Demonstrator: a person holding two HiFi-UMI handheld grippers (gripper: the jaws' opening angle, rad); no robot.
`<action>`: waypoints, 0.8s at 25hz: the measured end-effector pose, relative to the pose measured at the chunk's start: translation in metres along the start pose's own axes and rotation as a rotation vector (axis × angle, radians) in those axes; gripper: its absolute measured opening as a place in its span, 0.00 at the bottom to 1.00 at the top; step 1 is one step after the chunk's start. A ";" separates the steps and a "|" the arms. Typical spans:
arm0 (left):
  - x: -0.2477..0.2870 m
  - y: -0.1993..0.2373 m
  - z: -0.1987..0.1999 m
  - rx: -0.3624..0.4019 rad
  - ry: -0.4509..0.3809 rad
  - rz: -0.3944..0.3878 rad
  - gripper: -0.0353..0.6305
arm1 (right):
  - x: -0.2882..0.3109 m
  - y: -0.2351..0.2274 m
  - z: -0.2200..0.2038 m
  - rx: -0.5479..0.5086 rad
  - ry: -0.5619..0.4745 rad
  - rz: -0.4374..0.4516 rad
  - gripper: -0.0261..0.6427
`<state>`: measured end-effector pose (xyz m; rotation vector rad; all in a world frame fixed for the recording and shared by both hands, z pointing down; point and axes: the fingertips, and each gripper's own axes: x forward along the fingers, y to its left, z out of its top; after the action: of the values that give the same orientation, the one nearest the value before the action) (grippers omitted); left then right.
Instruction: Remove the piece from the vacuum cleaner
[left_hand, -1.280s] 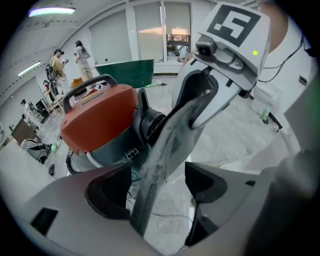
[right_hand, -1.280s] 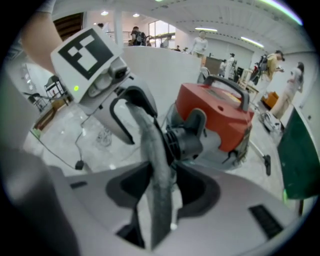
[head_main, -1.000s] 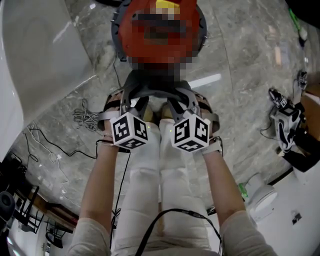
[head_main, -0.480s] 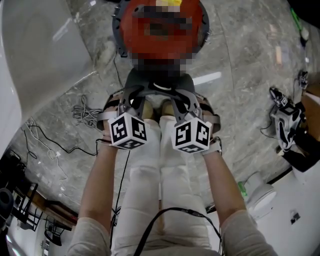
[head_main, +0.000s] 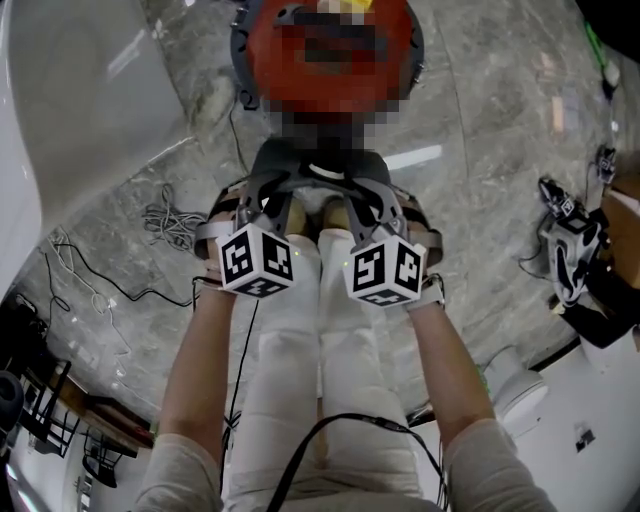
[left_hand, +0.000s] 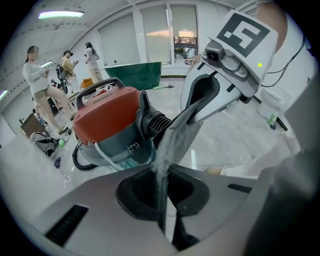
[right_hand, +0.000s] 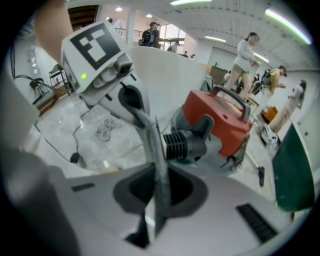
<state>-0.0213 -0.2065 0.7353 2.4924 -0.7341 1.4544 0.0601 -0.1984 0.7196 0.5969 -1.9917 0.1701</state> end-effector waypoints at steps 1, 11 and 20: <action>0.000 0.000 0.000 -0.005 -0.001 0.001 0.10 | 0.000 0.000 0.000 0.002 0.000 -0.001 0.10; -0.004 -0.003 -0.003 -0.052 0.003 0.010 0.10 | -0.004 0.006 0.001 0.047 -0.001 0.001 0.10; -0.008 0.000 -0.001 -0.088 -0.004 0.022 0.10 | -0.007 0.005 0.004 0.055 -0.015 -0.003 0.09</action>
<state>-0.0250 -0.2033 0.7293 2.4294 -0.8109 1.3934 0.0570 -0.1937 0.7122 0.6380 -2.0063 0.2197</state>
